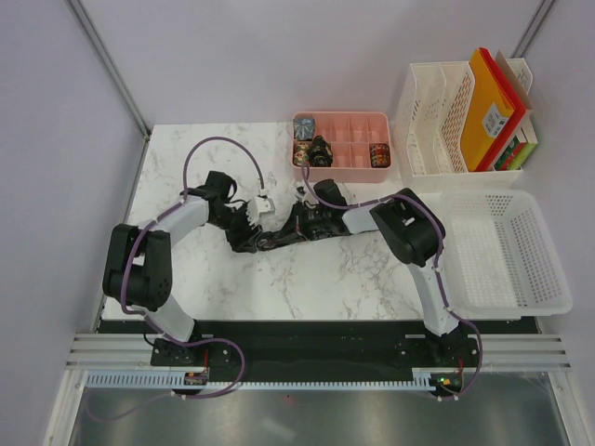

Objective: Roll the ties
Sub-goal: Roll the tie at the center of the board.

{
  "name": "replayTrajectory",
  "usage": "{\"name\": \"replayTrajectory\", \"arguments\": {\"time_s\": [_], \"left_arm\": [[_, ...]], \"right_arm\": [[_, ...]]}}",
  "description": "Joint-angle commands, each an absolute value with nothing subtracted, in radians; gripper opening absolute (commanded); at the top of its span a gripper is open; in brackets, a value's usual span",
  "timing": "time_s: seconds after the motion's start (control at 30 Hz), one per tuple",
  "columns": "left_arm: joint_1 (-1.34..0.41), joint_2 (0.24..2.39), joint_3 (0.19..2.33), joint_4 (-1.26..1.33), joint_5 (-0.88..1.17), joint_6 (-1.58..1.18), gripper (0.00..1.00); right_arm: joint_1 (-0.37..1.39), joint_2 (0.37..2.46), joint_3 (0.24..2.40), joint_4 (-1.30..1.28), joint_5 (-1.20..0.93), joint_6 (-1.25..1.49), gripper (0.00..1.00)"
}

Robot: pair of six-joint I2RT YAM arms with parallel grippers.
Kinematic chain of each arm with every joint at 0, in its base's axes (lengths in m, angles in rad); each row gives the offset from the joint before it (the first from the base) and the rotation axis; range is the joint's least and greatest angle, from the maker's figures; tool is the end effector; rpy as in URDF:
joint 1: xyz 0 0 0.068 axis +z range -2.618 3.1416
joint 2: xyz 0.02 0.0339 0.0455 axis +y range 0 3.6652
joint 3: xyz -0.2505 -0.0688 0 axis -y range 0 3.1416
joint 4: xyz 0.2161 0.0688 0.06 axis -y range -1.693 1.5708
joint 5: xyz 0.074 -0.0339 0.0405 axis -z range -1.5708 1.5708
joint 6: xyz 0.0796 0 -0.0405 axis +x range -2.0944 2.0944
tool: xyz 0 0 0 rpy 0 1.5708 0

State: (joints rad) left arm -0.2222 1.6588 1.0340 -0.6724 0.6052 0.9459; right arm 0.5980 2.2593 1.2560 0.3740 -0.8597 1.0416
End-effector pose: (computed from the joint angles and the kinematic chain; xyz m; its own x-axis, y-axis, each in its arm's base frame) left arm 0.2730 -0.1081 0.1510 -0.2808 0.7472 -0.6023 0.9554 0.2774 -0.1013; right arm 0.3361 0.3019 0.0828 -0.9997 0.0007 -0.0232 -0.0212 0.3843 0.9230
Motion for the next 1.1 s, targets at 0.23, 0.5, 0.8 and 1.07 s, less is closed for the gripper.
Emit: {"name": "replayTrajectory", "arguments": {"time_s": [0.23, 0.5, 0.8, 1.07], "left_arm": [[-0.212, 1.608, 0.991, -0.551, 0.672, 0.960, 0.70], [-0.235, 1.649, 1.026, -0.488, 0.693, 0.979, 0.72], [-0.276, 1.651, 0.983, -0.500, 0.690, 0.971, 0.72], [-0.276, 1.566, 0.874, -0.526, 0.638, 0.977, 0.55]], "right_arm": [[0.555, 2.332, 1.290, 0.198, -0.769, 0.925, 0.00], [0.554, 2.336, 1.304, 0.114, -0.738, 0.870, 0.00], [0.618, 2.341, 1.296, 0.127, -0.704, 0.908, 0.00], [0.678, 2.353, 1.279, 0.199, -0.701, 0.983, 0.00]]}}
